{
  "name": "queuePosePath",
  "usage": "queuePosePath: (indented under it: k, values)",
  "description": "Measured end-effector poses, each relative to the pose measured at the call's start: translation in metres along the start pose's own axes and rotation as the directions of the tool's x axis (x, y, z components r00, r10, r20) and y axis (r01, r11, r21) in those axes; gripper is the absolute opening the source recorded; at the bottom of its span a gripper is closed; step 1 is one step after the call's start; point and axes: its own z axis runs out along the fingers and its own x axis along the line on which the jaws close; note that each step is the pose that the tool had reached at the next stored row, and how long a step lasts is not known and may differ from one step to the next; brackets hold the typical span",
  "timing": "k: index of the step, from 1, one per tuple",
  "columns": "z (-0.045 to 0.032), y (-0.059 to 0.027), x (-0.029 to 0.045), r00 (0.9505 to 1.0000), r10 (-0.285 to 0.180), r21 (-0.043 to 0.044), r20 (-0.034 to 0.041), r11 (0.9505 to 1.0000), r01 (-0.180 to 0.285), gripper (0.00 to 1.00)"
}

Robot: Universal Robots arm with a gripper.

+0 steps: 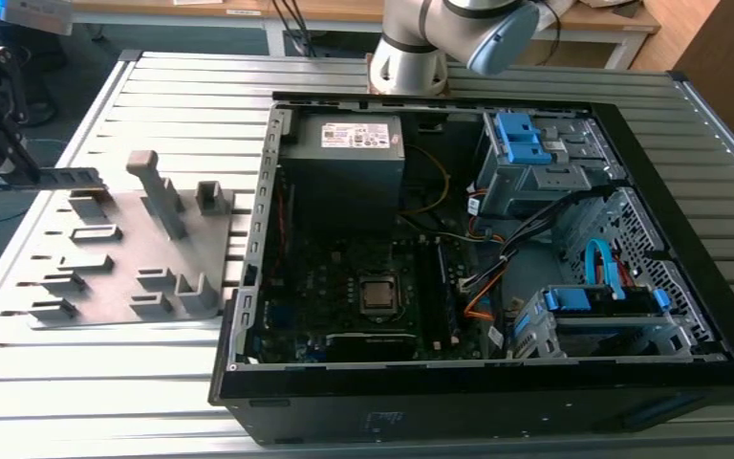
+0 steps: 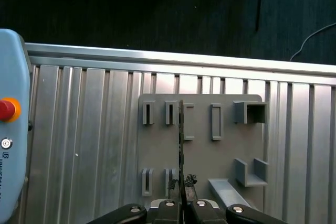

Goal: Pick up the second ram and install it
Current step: 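Pick up the second ram and move it above second insertion slot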

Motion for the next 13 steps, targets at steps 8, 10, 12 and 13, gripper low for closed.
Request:
queuePosePath:
  k: [8, 10, 12, 13]
  values:
    - [-0.0188, 0.0006, -0.0006, 1.0, 0.0, 0.0001, 0.0001, 1.0, 0.0, 0.14]
    - [-0.0234, 0.0008, -0.0007, 1.0, 0.0, -0.0001, 0.0, 1.0, 0.0, 0.14]
    - [-0.0277, 0.0009, -0.0009, 1.0, 0.0, -0.0001, 0.0, 1.0, 0.0, 0.14]
    - [-0.0283, 0.001, -0.0009, 1.0, 0.0, 0.0, 0.0001, 1.0, 0.0, 0.14]
